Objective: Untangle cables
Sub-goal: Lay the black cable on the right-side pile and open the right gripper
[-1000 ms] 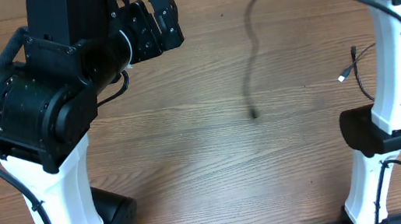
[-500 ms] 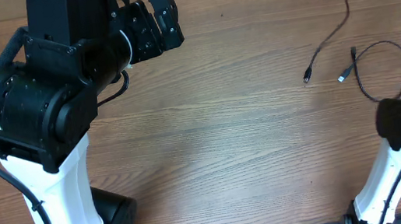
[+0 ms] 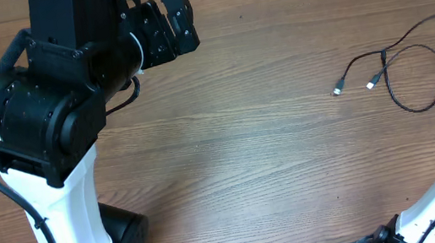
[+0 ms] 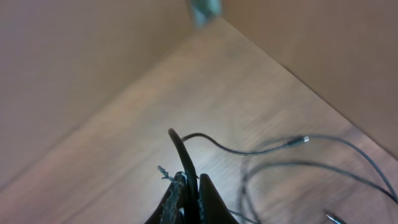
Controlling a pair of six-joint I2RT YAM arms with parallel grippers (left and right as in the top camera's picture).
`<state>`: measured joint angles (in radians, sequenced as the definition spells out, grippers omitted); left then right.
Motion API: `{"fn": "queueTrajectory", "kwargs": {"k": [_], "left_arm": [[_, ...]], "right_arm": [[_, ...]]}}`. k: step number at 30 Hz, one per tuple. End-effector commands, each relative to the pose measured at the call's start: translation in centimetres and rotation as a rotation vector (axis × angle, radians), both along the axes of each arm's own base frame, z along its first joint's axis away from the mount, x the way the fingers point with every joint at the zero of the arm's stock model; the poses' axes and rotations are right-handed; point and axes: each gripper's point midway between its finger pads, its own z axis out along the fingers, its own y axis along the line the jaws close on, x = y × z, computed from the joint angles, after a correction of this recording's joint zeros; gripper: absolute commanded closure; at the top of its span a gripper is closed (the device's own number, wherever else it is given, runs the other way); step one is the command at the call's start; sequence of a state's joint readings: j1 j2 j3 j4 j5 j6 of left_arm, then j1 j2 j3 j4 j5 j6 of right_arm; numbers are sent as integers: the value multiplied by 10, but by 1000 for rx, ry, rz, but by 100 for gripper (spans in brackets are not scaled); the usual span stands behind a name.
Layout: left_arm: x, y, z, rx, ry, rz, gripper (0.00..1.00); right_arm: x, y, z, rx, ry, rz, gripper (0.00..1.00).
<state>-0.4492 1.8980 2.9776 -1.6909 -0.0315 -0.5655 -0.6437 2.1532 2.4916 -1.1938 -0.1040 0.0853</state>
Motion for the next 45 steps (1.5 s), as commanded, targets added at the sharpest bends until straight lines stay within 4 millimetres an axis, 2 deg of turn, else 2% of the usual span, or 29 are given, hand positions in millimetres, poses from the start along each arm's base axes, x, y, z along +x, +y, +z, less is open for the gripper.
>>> {"fn": "queueTrajectory", "kwargs": {"k": [1,7,11,16,19,22,23,24,25,33,36,39,42,45], "left_arm": [[-3,5,6,12,-24,0,1],[-3,5,6,13,-24,1,1],[-3,5,6,12,-25,1,0],[-3,5,6,12,-24,0,0],[-3,5,6,12,-24,0,0],[-3,5,5,12,-24,1,0],[-3,5,6,13,-24,1,0],[-3,5,6,13,-24,1,0],[-3,5,6,13,-24,1,0],[-3,5,6,12,-25,1,0],[-3,5,6,13,-24,1,0],[-3,5,6,13,-24,1,1],[-3,5,6,13,-24,1,0],[-3,5,6,13,-24,1,1]], "right_arm": [[-20,-29,-30,45,37,-84,96],[-51,-67,-95,147,84,-212,96],[-73,-81,-134,201,116,-280,96],[-96,-90,-171,248,145,-342,96],[-106,-92,-188,286,150,-385,78],[-109,-88,-198,323,149,-398,43],[-105,-83,-197,347,132,-376,19],[-101,-80,-196,367,115,-357,7],[-96,-75,-195,391,96,-333,0],[-76,-40,-186,555,13,-193,0],[-76,-34,-182,567,11,-174,0],[-84,-38,-165,506,24,-205,0],[-90,-44,-139,431,8,-241,0],[-93,-46,-98,350,-57,-244,0]]}}
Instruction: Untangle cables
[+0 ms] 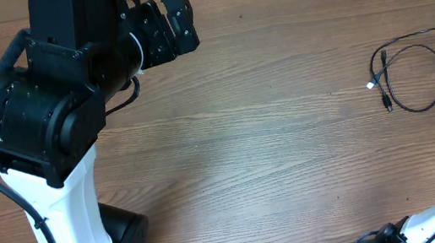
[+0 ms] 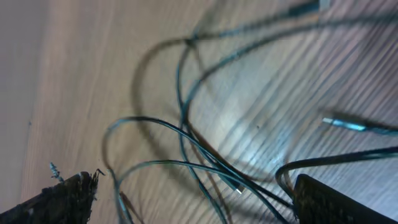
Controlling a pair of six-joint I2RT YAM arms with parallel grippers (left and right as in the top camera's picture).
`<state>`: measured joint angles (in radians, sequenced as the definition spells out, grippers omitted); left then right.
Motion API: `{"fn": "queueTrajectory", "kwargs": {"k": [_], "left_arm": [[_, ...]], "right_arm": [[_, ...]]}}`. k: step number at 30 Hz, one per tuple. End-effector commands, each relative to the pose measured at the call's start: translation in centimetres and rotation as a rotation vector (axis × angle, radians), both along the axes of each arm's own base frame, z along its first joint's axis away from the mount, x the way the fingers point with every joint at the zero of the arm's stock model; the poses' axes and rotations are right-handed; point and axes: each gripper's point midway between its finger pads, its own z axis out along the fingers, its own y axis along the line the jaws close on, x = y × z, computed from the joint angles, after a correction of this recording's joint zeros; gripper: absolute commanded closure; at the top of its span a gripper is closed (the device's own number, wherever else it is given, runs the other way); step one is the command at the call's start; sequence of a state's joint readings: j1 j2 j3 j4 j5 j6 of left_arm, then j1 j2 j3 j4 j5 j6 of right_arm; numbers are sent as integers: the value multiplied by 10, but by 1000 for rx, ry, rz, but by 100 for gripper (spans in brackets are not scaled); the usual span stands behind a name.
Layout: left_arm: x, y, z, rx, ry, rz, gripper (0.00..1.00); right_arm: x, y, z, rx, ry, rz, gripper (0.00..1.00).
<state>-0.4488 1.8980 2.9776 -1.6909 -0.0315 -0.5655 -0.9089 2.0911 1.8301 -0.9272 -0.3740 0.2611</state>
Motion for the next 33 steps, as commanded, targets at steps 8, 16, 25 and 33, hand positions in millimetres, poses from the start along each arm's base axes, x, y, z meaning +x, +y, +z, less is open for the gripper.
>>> {"fn": "queueTrajectory", "kwargs": {"k": [8,16,25,33], "left_arm": [[-3,5,6,13,-24,0,0],[-3,5,6,13,-24,0,0],[-3,5,6,12,-24,0,1],[-3,5,6,13,-24,0,0]], "right_arm": [[0,32,164,-306,-243,71,0],[48,156,189,-241,-425,550,0],[71,321,162,-208,-346,1022,0],[65,445,154,-209,-335,1300,0]]}}
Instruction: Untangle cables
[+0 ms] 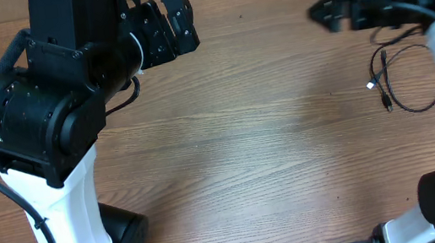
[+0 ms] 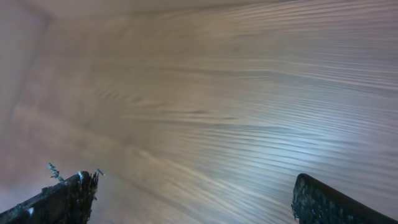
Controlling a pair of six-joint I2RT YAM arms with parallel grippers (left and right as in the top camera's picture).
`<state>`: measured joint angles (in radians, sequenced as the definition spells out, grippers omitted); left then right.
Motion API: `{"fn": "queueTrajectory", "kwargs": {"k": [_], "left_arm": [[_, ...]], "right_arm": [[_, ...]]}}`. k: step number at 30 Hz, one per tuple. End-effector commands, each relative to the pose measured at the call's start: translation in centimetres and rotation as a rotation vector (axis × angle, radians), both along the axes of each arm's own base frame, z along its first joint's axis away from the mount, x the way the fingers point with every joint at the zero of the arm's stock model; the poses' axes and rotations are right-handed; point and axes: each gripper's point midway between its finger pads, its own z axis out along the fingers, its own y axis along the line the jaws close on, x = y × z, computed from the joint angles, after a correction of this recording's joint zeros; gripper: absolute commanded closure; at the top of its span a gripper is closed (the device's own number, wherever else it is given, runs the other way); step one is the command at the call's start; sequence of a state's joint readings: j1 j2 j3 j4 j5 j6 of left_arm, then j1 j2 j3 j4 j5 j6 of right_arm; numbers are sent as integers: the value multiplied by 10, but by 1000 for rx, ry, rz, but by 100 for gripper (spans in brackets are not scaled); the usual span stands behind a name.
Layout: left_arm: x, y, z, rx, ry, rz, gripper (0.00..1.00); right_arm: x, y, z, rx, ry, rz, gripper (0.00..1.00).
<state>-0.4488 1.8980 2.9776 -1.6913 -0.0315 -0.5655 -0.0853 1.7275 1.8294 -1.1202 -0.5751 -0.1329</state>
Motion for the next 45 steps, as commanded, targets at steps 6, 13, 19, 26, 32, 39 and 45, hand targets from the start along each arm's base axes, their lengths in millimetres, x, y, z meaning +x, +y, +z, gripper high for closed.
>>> {"fn": "queueTrajectory", "kwargs": {"k": [6,13,19,26,32,39,45], "left_arm": [[-3,5,6,12,-25,0,0],[-3,5,6,12,-25,0,0],[-3,5,6,12,-25,0,1],[-3,5,6,12,-25,0,1],[-3,5,6,12,-25,0,0],[3,15,5,87,-51,30,0],[3,15,4,93,-53,29,0]], "right_arm": [[-13,75,1,-32,-33,188,0],[-16,85,1,-32,-34,212,0],[-16,85,1,-32,-34,212,0],[-16,85,1,-32,-34,212,0],[-16,85,1,-32,-34,212,0],[-16,85,1,-32,-34,212,0],[-16,85,1,-32,-34,212,0]]}}
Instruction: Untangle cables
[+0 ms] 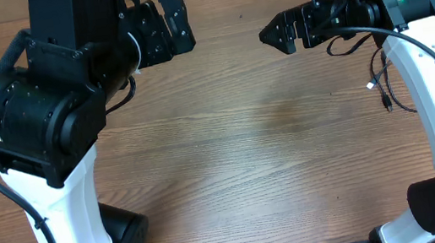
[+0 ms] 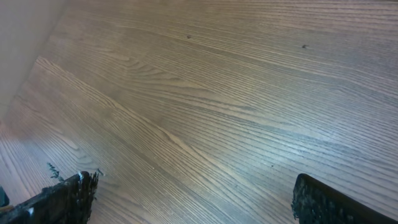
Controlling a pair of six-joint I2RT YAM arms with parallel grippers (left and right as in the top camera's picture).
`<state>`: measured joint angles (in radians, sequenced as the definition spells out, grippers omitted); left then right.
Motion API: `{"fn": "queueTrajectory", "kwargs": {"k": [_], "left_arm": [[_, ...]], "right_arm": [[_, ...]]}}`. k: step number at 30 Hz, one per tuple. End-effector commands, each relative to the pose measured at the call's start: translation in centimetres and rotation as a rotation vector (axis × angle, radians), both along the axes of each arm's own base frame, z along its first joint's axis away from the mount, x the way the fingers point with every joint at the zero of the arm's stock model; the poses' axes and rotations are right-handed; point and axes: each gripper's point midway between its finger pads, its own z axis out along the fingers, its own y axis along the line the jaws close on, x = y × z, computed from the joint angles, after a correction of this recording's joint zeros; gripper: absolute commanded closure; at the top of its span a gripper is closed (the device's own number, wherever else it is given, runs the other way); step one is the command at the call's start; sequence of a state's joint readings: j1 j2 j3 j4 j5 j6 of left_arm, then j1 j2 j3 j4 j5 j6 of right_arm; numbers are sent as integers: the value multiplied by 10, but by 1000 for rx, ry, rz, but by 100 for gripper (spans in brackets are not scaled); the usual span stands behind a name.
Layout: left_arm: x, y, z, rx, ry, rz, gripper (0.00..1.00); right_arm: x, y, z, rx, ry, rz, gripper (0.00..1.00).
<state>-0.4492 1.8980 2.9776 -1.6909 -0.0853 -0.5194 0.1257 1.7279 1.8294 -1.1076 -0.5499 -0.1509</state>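
Note:
The thin black cables lie at the table's right side, two plug ends showing; the rest is hidden behind my right arm. My right gripper hangs over the far middle of the table, left of the cables and apart from them. In the right wrist view it is open wide, with only bare wood between its fingers. My left gripper is raised at the far left, its fingers slightly apart and holding nothing.
The bulky left arm base fills the left side. My right arm's white link crosses above the cables from the near right corner. The wooden table lies between the arms.
My right gripper, still open, has moved left along the far side of the table, further from the cables. The left gripper has shifted slightly. The cables lie as before.
At first my right gripper was shut on a cable at the right edge, with the plug ends reaching towards the middle. Then the cables lay bunched further right and the gripper was open over them. After that it was raised at the far right, and now further left.

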Motion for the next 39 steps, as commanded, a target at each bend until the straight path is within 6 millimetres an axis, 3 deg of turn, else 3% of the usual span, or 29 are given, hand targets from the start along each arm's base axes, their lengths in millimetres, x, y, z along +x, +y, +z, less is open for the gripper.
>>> {"fn": "queueTrajectory", "kwargs": {"k": [1,13,15,19,23,28,33,39], "left_arm": [[0,7,4,30,-25,12,0],[7,14,13,77,-85,51,0],[9,9,22,88,-130,24,0],[13,-9,58,106,-299,-57,1],[4,-31,99,159,-497,-160,0],[-1,-45,129,185,-641,-215,0],[-3,-48,144,153,-727,-241,0],[-10,-42,142,145,-798,-251,1]], "right_arm": [[2,-1,1,-2,-11,3,0],[2,-1,1,-2,-11,3,0],[2,-1,1,-2,-12,4,0],[2,-1,1,-2,-11,3,0],[2,-1,1,-2,-11,3,0],[2,-1,1,-2,-11,3,0],[2,-1,1,-2,-11,3,0],[2,-1,1,-2,-12,4,0]]}}
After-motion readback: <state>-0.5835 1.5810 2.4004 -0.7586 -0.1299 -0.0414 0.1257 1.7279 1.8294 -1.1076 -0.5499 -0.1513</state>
